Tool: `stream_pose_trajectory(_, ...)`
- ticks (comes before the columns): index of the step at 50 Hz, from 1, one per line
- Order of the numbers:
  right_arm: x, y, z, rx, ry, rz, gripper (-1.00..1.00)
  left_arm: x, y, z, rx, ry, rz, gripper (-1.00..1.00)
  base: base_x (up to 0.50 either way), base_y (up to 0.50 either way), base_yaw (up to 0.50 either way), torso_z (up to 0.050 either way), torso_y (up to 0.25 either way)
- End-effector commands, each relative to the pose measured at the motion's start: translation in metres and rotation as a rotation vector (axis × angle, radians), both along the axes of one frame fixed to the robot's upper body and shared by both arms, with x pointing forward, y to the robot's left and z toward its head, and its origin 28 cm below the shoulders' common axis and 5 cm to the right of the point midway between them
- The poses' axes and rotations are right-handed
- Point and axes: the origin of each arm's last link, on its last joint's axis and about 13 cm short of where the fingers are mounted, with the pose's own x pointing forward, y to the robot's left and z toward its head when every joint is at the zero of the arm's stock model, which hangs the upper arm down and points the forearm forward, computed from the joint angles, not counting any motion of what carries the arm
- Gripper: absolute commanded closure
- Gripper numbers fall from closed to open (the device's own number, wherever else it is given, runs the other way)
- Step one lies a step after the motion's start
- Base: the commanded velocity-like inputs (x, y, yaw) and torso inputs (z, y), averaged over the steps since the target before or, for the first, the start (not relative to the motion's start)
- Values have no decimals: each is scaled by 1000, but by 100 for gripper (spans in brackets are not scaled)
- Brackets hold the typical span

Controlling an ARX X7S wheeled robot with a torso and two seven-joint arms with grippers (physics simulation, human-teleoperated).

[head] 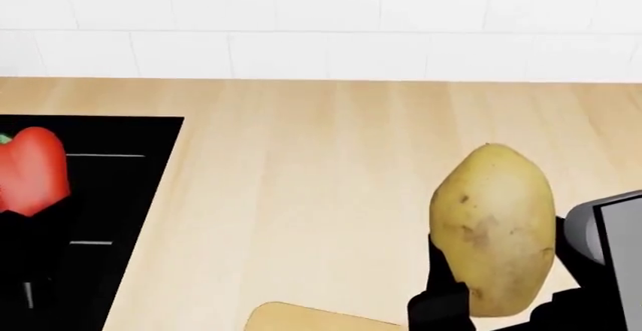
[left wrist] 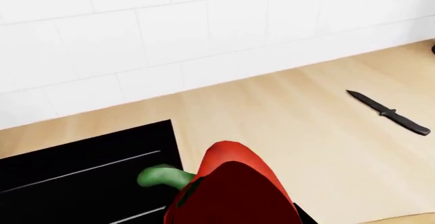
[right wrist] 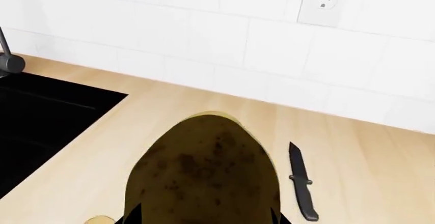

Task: Pick the vegetables from the sink and place them on the cutting board.

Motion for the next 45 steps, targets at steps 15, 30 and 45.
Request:
stream_pose_trajectory(15, 4, 0, 0, 21, -36, 11, 100, 2, -3, -1, -42, -6, -20, 100, -346, 0, 0, 0, 0)
stream_pose_trajectory(30, 7, 0, 2, 53, -11, -13, 100, 19, -24, 4, -40, -2, -101, 100, -74, -8, 0, 0, 0)
stream_pose_trajectory(45, 1, 0, 7, 72, 40, -31, 100, 25, -56, 0, -17, 20, -275, 100, 0, 0, 0, 0, 0)
